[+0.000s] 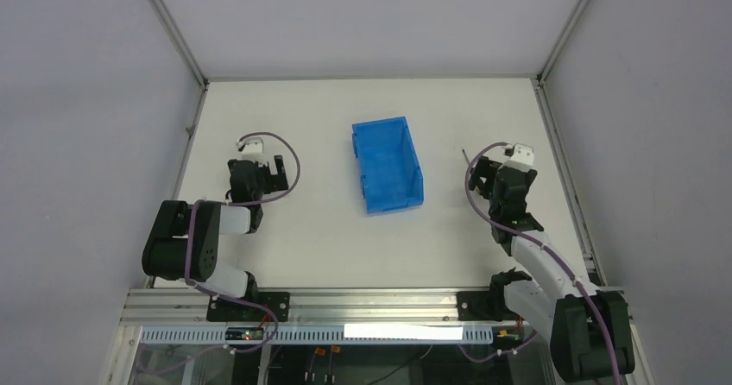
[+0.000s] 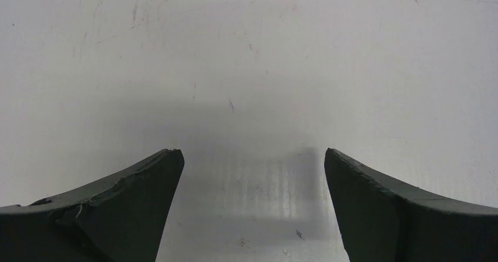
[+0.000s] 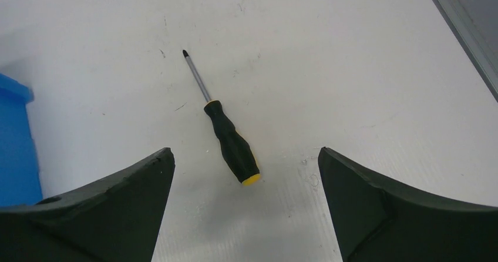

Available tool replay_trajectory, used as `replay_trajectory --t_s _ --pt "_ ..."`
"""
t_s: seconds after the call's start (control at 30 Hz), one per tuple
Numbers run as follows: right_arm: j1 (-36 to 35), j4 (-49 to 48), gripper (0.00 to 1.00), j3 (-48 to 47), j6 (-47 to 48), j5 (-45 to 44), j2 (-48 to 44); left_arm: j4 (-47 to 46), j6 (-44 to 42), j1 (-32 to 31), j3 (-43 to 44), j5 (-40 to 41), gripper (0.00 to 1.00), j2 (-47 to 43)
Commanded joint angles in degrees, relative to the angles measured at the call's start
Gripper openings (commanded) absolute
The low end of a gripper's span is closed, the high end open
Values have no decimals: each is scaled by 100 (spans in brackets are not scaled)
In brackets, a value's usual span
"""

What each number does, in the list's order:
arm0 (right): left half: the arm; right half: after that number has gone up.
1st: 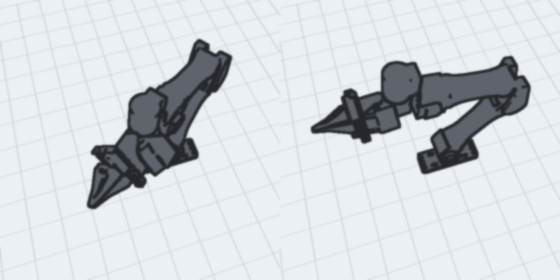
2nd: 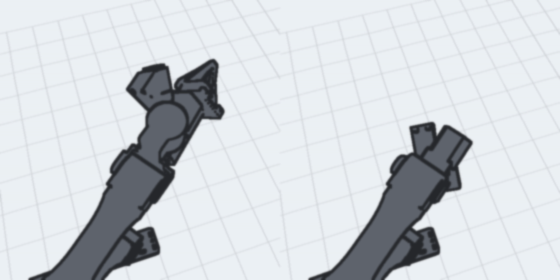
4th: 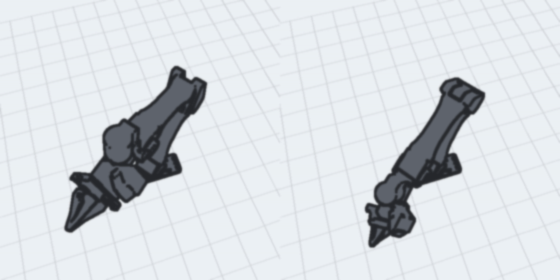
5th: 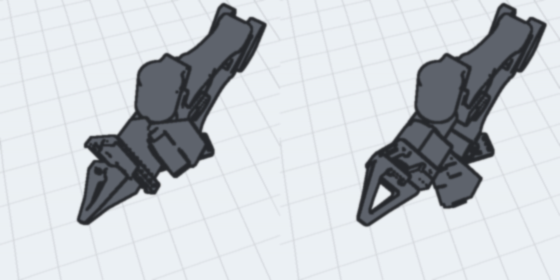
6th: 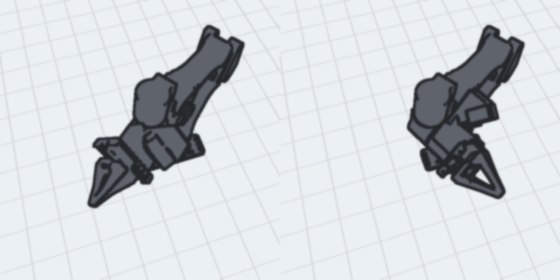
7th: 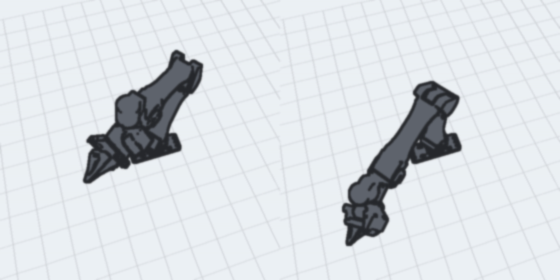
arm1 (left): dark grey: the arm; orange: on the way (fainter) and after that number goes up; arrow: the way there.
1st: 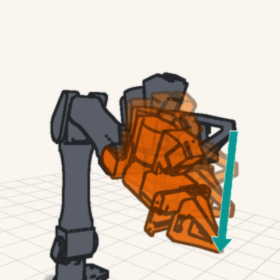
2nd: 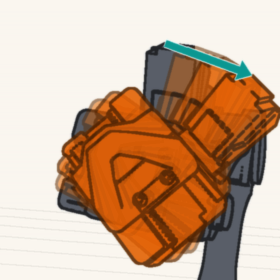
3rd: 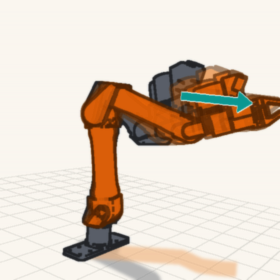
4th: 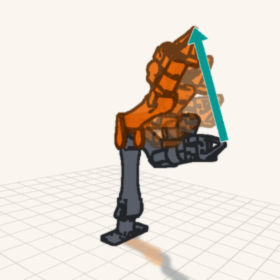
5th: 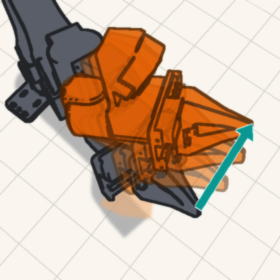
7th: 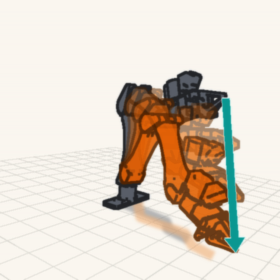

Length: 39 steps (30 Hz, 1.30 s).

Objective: Put the screwdriver in the bin

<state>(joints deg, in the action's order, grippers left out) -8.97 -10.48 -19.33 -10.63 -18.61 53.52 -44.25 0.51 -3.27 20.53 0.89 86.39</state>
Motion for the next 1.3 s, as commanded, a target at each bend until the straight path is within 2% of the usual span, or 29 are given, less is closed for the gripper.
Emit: replay_trajectory --t_s 0.0,0.1,0.23,0.4,0.53,0.67,0.9,0.93,1.0,1.03,1.07,1.13,1.17,1.27 --pt "1 -293 97 -183 -211 -473 112 -225 36 45 117 -115 100 -9" --pt "6 197 99 -696 -566 -875 497 -224 34 46 122 -115 100 -6" --pt "2 2231 99 -2088 -47 -40 1416 -229 34 45 117 -111 100 -7" --pt "86 4063 99 -3806 327 204 2875 -228 32 46 117 -114 100 -8" --pt "270 4746 94 -4516 623 950 3871 -232 29 42 117 -114 100 -2" --pt "358 5005 87 -4953 818 1283 4591 -230 31 46 117 -118 100 -6" --pt "371 5100 62 -5091 947 1458 5165 -225 34 45 117 -115 100 -13" --pt "370 5080 56 -5033 956 1457 5180 -226 33 41 117 -115 100 -9" --pt "370 5061 36 -4981 956 1480 5196 -231 32 37 117 -115 100 -4" --pt "371 5057 30 -4969 970 1497 5196 -232 35 38 117 -116 100 -13" --pt "371 5063 18 -4967 979 1505 5180 -227 35 43 116 -108 100 -4" --pt "363 5131 4 -5013 1000 1490 5142 -225 30 45 122 -115 100 -7" --pt "360 5229 0 -5066 1004 1472 5079 -229 31 45 118 -108 100 -8" --pt "279 5540 0 -5328 1025 1375 4778 -229 28 45 117 -114 100 -6"
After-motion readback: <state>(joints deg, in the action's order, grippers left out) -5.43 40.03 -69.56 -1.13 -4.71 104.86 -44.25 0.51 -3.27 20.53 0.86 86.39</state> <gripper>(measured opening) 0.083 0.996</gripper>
